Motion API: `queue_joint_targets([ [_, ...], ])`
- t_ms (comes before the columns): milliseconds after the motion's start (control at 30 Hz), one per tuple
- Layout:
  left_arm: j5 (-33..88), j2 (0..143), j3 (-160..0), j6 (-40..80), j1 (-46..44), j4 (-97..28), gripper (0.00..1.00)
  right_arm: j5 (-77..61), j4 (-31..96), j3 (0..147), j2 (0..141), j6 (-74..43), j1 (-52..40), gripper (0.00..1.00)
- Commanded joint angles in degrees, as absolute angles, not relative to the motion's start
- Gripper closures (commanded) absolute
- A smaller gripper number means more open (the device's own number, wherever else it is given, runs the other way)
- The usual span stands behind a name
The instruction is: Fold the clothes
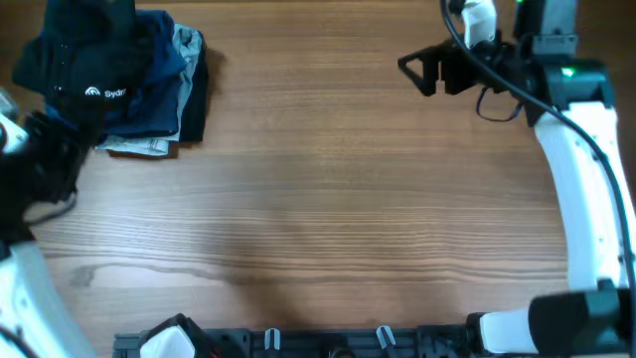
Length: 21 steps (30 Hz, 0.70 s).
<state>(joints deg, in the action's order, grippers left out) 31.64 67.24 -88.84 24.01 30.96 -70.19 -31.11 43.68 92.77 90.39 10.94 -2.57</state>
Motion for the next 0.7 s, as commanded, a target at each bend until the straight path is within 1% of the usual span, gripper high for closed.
queue_joint_targets([
  [0, 33.1, 57.45, -89.27, 13.04, 28.69, -74.52, 0.0, -26.81, 40.82, 92.95, 87.13, 11.75, -2.81, 0.0],
  [67, 32.69, 51.55, -89.27, 12.19, 28.64, -75.83, 0.0, -23.97, 40.8, 92.95, 87.68, 11.84, -2.81, 0.0],
  [167, 26.89, 43.99, -89.27, 12.19, 28.67, -76.2, 0.0, -23.77, 40.82, 92.95, 88.58, 11.81, -2.81, 0.0],
  [233, 25.43, 40.73, -89.27, 12.23, 28.67, -78.46, 0.0, -23.77, 40.99, 92.95, 88.68, 11.84, -2.81, 0.0],
  [667, 25.41, 39.42, -89.27, 12.21, 28.64, -79.59, 0.0, -23.75, 40.99, 92.95, 88.71, 11.88, -2.81, 0.0],
])
